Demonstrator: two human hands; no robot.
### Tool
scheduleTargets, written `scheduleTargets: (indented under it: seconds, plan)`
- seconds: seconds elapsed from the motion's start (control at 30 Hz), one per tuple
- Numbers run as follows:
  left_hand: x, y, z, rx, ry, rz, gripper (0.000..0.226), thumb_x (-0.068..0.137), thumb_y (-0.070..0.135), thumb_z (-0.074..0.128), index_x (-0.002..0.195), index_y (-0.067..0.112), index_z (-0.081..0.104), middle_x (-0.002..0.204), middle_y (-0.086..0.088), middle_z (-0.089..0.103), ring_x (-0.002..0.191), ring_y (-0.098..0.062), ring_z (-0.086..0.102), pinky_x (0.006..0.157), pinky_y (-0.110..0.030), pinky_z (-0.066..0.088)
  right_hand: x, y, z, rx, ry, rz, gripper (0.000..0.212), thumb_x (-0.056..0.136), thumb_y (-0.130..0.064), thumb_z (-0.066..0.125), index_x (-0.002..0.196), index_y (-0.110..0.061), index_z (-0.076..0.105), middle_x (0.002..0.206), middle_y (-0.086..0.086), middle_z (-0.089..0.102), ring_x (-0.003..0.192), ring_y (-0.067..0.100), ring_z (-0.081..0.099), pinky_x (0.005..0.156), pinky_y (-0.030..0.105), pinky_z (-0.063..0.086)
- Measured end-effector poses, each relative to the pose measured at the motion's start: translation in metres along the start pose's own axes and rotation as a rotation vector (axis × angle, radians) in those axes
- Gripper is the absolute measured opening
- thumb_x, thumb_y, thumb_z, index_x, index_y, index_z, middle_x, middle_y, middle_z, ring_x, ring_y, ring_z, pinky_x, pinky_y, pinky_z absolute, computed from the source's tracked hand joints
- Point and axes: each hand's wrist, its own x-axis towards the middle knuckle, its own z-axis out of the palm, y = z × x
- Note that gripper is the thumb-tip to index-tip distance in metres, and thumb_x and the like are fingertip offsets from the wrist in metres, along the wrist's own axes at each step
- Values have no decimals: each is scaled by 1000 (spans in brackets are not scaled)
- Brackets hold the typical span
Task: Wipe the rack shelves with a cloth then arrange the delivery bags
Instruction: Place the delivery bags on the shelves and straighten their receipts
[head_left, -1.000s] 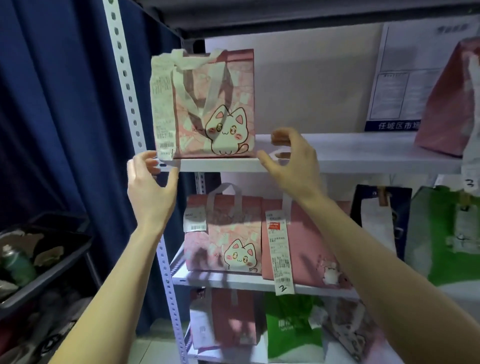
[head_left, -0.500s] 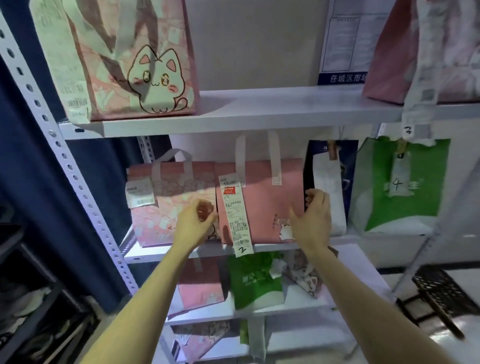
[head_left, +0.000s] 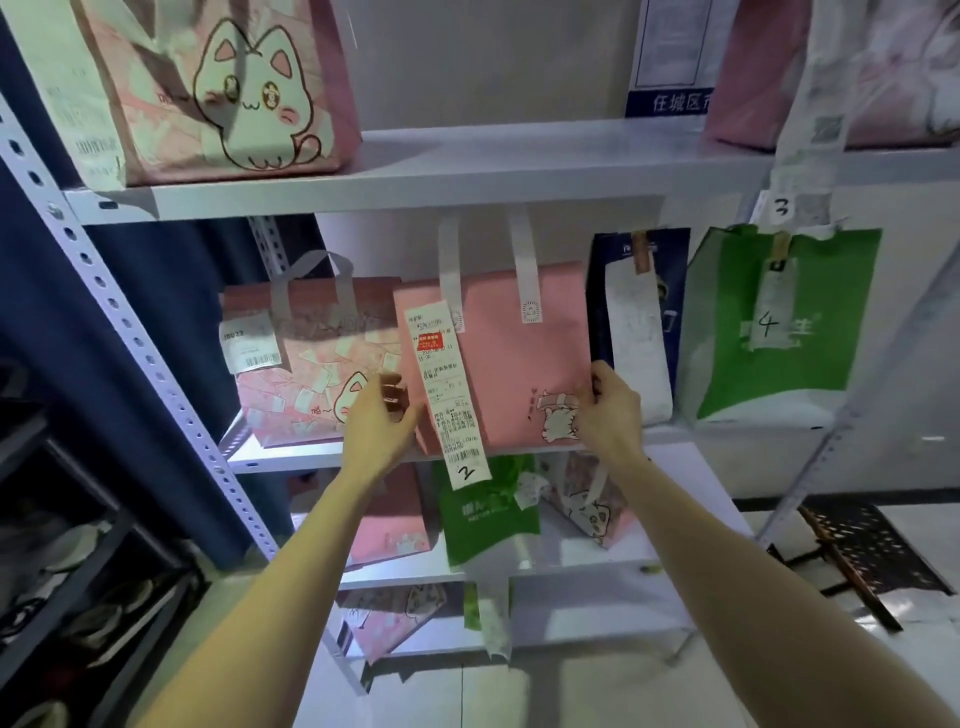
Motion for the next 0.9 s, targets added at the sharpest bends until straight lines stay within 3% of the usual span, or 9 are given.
scheduleTargets:
  seconds: [0.23,0.33,0.4,0.5,0.57,0.63,0.73,0.83,0.9]
  plan:
    - [-76,39,-2,-11,58,-11,22,108,38,61,128,29,57,111,16,70,96,-4,69,80,-37,61,-54,7,-41,26,-118,-68,4,104,-23,56,109,-23,56,89,-11,69,79,15,68,66,37,58]
    - [-117,53,-6,-9,99,-34,26,109,40,58,133,34,54,114,21,69,97,3,66,76,-26,53,-85,4,-61,50,-145,-117,26,98,-28,64,116,-29,46,99,-17,66,82,1,65,65,23,51]
    - [-140,63,-12,-11,129,-23,27,109,43,57,135,37,54,108,31,66,92,12,66,72,-16,47,-106,-3,-75,59,-122,-166,34,94,-30,65,115,-35,38,92,-25,61,80,-10,63,52,12,44]
    - [-162,81,-27,-62,207,13,28,108,37,60,136,39,56,109,27,71,97,8,69,76,-23,55,-127,-23,-98,96,-115,-247,39,92,-38,65,117,-40,35,98,-31,58,90,-20,59,53,6,47]
    - [-164,100,-41,-95,252,57,30,107,32,62,137,37,58,112,19,74,98,-4,72,83,-36,62,-131,-44,-114,134,-110,-285,43,93,-40,65,124,-38,36,107,-22,63,90,-4,66,67,15,56]
    - [-160,123,-56,-134,274,120,29,107,29,63,135,36,60,111,17,75,98,-8,75,84,-40,64,-128,-69,-131,158,-76,-334,46,94,-38,67,128,-36,36,113,-14,64,92,4,67,72,26,61]
    - [-146,166,-79,-189,334,233,35,106,22,65,135,42,60,111,29,73,99,-1,75,79,-22,63,-116,-111,-159,185,28,-453,45,93,-33,69,122,-40,35,108,-21,61,91,1,65,69,16,53]
    - [-119,206,-101,-232,377,315,38,105,19,66,135,42,60,112,27,74,100,4,73,78,-7,56,-90,-152,-184,231,81,-502,44,92,-31,72,124,-30,42,112,-10,65,95,8,67,76,27,58]
    - [-95,231,-112,-225,400,358,35,106,21,65,137,36,60,111,25,75,98,4,74,78,-6,56,-69,-177,-196,255,108,-534,46,92,-28,72,129,-25,44,114,-9,67,97,7,68,80,28,60]
